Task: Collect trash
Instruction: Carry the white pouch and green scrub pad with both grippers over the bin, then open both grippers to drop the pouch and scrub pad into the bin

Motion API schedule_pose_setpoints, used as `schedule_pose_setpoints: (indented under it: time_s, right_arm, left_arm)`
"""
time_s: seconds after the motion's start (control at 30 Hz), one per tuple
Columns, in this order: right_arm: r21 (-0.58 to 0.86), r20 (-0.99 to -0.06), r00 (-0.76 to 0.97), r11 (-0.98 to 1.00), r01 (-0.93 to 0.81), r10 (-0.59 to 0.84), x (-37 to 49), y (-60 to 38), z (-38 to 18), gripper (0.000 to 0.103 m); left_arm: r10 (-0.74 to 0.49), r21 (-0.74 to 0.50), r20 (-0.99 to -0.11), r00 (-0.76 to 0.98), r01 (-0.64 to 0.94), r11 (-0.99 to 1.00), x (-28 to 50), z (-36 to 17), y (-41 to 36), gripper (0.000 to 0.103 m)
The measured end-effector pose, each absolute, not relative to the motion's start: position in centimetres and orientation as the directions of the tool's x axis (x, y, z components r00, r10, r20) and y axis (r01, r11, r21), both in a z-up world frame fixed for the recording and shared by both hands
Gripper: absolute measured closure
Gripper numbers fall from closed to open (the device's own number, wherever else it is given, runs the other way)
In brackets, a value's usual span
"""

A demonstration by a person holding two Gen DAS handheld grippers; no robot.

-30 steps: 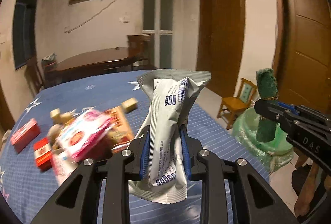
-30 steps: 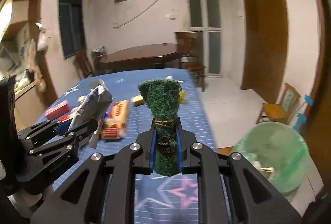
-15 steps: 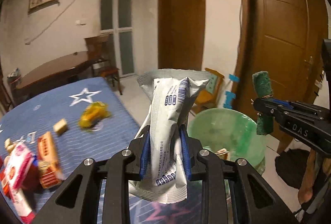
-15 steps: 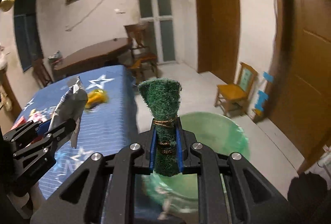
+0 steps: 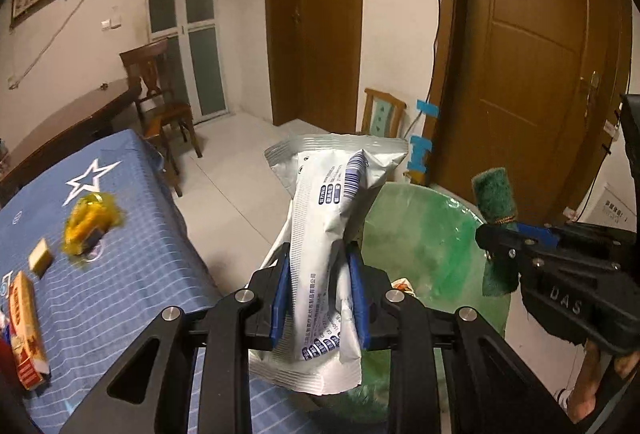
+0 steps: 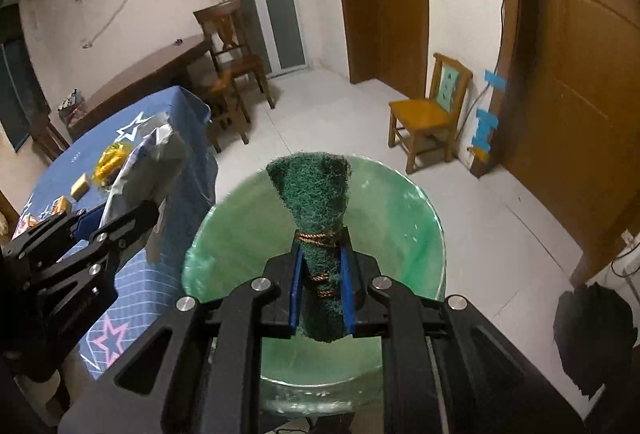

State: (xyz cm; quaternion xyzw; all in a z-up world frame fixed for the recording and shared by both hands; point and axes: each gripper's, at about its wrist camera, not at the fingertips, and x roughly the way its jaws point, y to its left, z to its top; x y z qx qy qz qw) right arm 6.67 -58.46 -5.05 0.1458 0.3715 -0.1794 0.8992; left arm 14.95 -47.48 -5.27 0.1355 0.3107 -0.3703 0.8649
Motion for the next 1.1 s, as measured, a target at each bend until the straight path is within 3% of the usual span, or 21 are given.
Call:
schedule_pose_setpoints:
  time_s: [0.8, 0.83, 0.9, 1.0, 1.1]
  right_arm:
    - [0.136, -0.747, 0.632, 0.882, 0.451, -0.208, 7.2, -60.6, -6.7, 0.086]
    - [0.134, -0.744, 0.633, 0.881, 0.454, -0.214, 7.1, -60.7, -6.7, 0.085]
    - [0.134, -0.740, 0.637, 0.880, 0.456, -0.218, 6.8, -60.7, -6.7, 0.069]
    - [0.131, -0.734, 0.640, 0.877, 0.462, -0.228, 6.5, -60.6, -6.6, 0.060]
    - [0.138, -0.730, 0.645, 0.875, 0.464, -0.226, 6.2, -60.7, -6.6, 0.057]
  left_arm:
    - [-0.521, 0.024, -0.685, 0.509, 0.731, 0.682, 17.1, -8.8, -49.4, 0.074]
    - [-0.518, 0.028, -0.682, 0.517, 0.725, 0.688, 17.1, -8.7, -49.3, 0.071]
    - [-0.516, 0.020, -0.680, 0.520, 0.718, 0.696, 17.3, -8.7, -49.0, 0.060]
    - [-0.514, 0.025, -0.669, 0.537, 0.707, 0.706, 17.3, -8.5, -48.6, 0.043]
    - [-0.513, 0.023, -0.667, 0.541, 0.703, 0.711, 17.3, -8.4, -48.3, 0.041]
